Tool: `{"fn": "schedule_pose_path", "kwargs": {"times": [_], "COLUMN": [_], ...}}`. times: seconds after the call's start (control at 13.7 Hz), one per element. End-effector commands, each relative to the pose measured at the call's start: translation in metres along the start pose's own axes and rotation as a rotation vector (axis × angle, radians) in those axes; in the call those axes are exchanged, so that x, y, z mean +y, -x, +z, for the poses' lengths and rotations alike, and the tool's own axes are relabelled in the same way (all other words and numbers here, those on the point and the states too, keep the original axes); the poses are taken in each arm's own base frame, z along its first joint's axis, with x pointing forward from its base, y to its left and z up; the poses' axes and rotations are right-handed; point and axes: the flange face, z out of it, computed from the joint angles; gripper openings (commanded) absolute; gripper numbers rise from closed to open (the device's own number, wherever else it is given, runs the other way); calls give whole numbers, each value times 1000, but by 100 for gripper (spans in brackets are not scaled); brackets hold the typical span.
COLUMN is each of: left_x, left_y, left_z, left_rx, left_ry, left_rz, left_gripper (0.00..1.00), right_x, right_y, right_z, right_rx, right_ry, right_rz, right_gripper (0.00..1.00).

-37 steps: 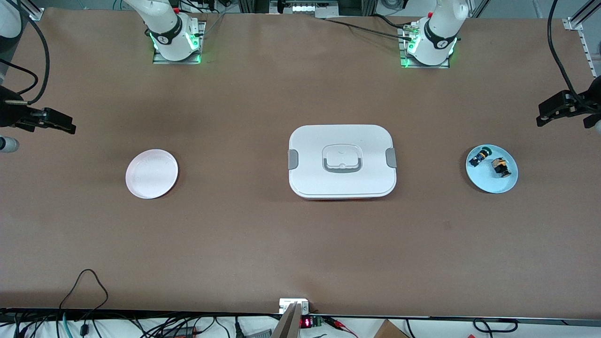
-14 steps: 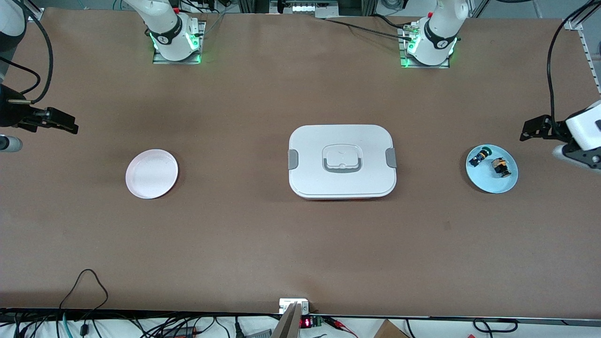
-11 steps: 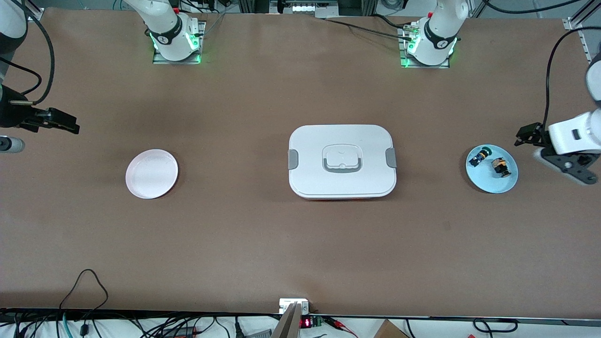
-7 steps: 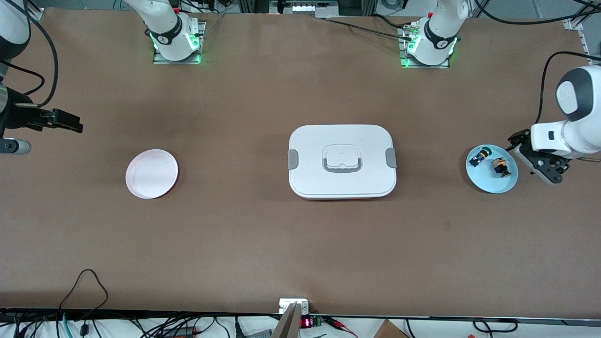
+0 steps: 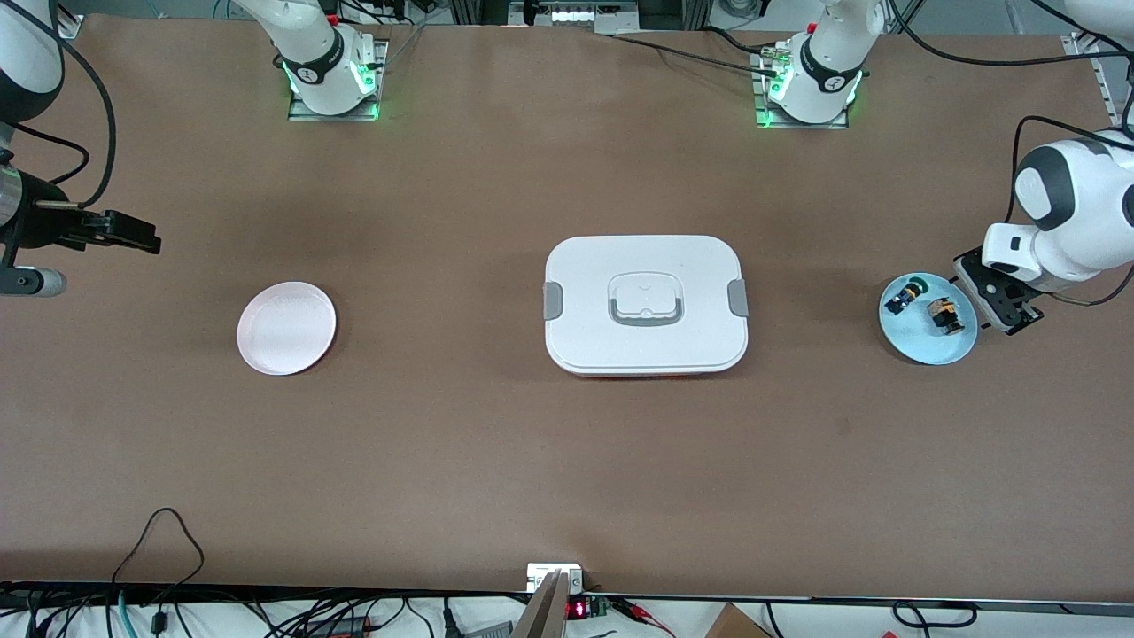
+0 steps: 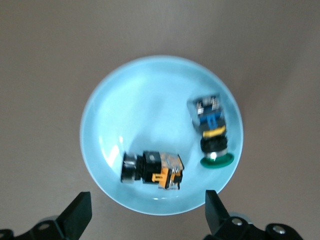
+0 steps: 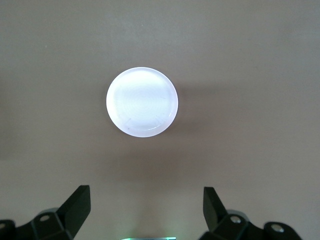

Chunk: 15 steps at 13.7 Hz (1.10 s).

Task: Transfer orange switch to right arm and place
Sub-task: 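Move the left gripper down over the orange switch in the blue dish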

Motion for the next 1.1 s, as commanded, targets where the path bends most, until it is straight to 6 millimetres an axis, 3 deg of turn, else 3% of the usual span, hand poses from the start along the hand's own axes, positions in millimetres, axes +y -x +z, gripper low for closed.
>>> {"fn": "schedule_pose_path", "kwargs": {"times": [0.0, 0.66, 1.03], "left_x": [-3, 1, -5], "left_y": [13, 9, 2], "left_z": [25, 59, 50], "left_rx": [3, 18, 23], "left_ry": [11, 27, 7], "left_rz": [34, 52, 94], "left_gripper": [100, 99, 99], "right_x": [-4, -10, -25], "right_y": [0, -11, -17], "right_z": [-3, 12, 43], "right_rx": [4, -9, -64], "right_ry": [-4, -181, -518], "right_rz": [-16, 3, 44], "right_gripper": [100, 100, 100]}}
